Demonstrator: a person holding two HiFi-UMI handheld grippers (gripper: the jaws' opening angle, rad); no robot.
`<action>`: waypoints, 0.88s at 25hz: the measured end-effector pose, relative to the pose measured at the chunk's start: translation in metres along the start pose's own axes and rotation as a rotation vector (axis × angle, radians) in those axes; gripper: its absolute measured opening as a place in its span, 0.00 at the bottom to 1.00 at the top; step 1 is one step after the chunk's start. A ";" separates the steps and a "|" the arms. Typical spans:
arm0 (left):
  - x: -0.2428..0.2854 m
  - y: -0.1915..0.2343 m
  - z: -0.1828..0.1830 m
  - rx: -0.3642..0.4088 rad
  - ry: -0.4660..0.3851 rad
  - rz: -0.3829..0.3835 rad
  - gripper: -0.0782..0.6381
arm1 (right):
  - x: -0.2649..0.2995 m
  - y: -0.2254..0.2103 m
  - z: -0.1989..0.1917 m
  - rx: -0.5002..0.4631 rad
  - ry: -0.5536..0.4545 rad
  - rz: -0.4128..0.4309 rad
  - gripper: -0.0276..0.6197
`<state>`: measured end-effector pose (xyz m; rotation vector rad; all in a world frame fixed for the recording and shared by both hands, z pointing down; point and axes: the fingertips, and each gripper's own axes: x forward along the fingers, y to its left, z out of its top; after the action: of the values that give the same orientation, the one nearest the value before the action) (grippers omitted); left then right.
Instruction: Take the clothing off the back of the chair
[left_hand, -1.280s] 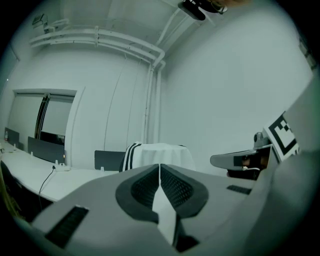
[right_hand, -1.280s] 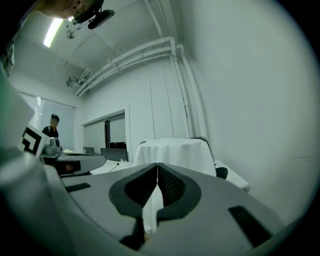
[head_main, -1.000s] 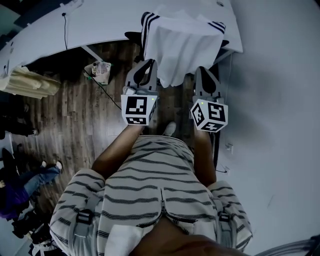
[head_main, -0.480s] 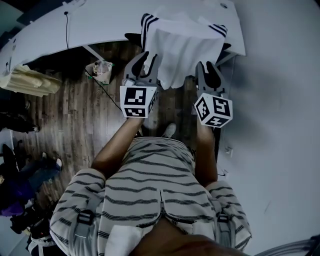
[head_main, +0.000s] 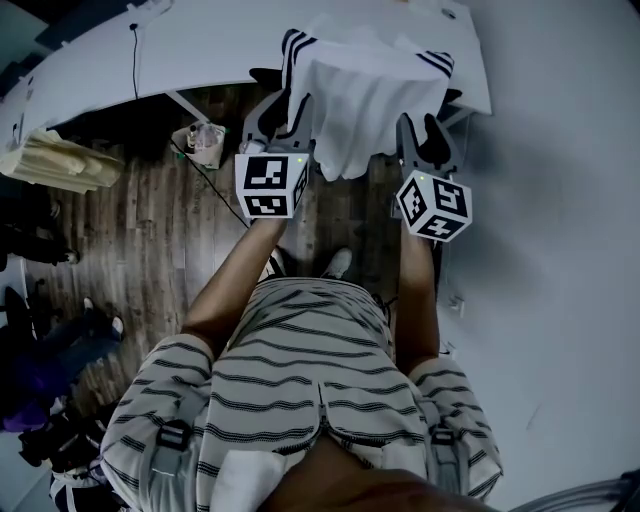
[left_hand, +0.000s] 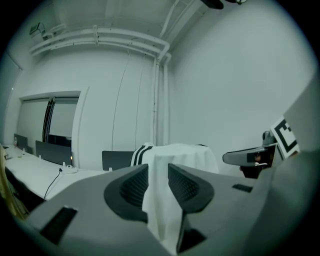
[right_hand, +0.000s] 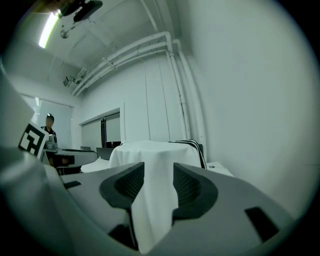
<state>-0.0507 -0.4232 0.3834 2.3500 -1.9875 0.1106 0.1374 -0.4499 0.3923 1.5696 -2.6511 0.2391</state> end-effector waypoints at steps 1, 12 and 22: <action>0.003 0.001 0.000 0.001 0.001 0.000 0.27 | 0.002 -0.003 0.000 -0.006 0.000 -0.002 0.33; 0.025 0.009 -0.002 -0.013 0.032 0.000 0.28 | 0.021 -0.036 0.007 -0.006 0.002 -0.069 0.36; 0.039 0.016 -0.003 0.009 0.048 0.003 0.29 | 0.036 -0.050 0.010 -0.019 0.014 -0.077 0.38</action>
<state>-0.0596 -0.4641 0.3899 2.3264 -1.9729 0.1747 0.1643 -0.5067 0.3921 1.6531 -2.5682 0.2194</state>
